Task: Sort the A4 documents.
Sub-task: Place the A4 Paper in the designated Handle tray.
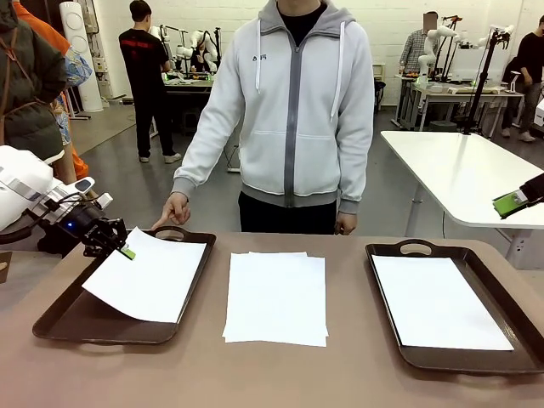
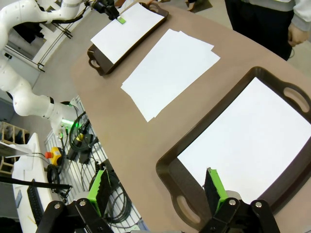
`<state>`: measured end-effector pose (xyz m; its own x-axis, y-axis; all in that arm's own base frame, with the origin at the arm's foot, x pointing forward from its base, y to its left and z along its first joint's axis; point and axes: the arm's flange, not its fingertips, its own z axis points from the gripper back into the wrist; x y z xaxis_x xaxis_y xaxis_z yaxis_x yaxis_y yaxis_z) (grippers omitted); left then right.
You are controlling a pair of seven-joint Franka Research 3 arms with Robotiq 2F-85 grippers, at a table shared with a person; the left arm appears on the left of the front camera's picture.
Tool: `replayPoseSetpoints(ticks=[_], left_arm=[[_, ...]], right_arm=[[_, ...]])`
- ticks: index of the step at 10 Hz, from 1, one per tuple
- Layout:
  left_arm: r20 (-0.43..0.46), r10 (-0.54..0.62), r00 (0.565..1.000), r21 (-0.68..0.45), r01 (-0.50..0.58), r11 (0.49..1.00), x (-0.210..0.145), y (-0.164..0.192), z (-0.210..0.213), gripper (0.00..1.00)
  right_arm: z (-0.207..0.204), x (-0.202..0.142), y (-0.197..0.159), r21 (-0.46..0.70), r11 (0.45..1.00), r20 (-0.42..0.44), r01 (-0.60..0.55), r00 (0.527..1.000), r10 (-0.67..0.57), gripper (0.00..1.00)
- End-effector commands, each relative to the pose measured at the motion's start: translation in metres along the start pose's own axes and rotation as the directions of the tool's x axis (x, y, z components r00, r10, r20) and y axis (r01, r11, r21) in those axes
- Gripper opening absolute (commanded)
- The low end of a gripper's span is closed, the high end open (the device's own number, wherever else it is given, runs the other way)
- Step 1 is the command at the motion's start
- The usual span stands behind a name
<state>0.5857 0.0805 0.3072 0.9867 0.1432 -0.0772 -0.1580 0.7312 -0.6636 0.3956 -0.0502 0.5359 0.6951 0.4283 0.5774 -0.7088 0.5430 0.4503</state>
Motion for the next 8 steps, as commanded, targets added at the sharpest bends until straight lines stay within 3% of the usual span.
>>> replayPoseSetpoints(ticks=[1,2,3,4,5,6,7,8], left_arm=[[-0.037,0.046,0.998,0.038,-0.045,0.998,0.0002,-0.0028,-0.0006,0.01],[-0.05,0.02,0.999,0.065,-0.017,0.998,0.0006,-0.0025,0.0014,0.2],[-0.05,0.022,0.998,0.064,-0.019,0.998,0.001,-0.0038,0.0029,0.2],[-0.052,0.02,0.998,0.066,-0.017,0.998,0.0013,-0.0042,0.0035,0.39],[-0.052,0.018,0.999,0.066,-0.014,0.998,0.0016,-0.0038,0.004,0.22],[-0.048,0.017,0.999,0.067,-0.013,0.998,0.0011,-0.0038,0.0042,0.59],[-0.042,0.015,0.999,0.072,-0.012,0.997,-0.0001,-0.0036,0.0053,0.41],[-0.034,0.013,0.999,0.081,-0.01,0.997,-0.0017,-0.0032,0.0072,0.78]], right_arm=[[-0.0006,0.0001,-0.0007,0.008,1.0,0.003,-0.004,1.0,0.004,1.0],[-0.0006,0.0001,-0.0007,0.008,1.0,0.003,-0.004,1.0,0.004,1.0],[-0.0006,0.0001,-0.0007,0.008,1.0,0.003,-0.004,1.0,0.004,1.0],[-0.0006,0.0001,-0.0007,0.008,1.0,0.003,-0.004,1.0,0.004,1.0],[-0.0006,0.0001,-0.0007,0.008,1.0,0.003,-0.004,1.0,0.004,1.0],[-0.0006,0.0001,-0.0007,0.008,1.0,0.003,-0.004,1.0,0.004,1.0],[-0.0006,0.0001,-0.0007,0.008,1.0,0.003,-0.004,1.0,0.004,1.0],[-0.0006,0.0001,-0.0007,0.008,1.0,0.003,-0.004,1.0,0.004,1.0]])
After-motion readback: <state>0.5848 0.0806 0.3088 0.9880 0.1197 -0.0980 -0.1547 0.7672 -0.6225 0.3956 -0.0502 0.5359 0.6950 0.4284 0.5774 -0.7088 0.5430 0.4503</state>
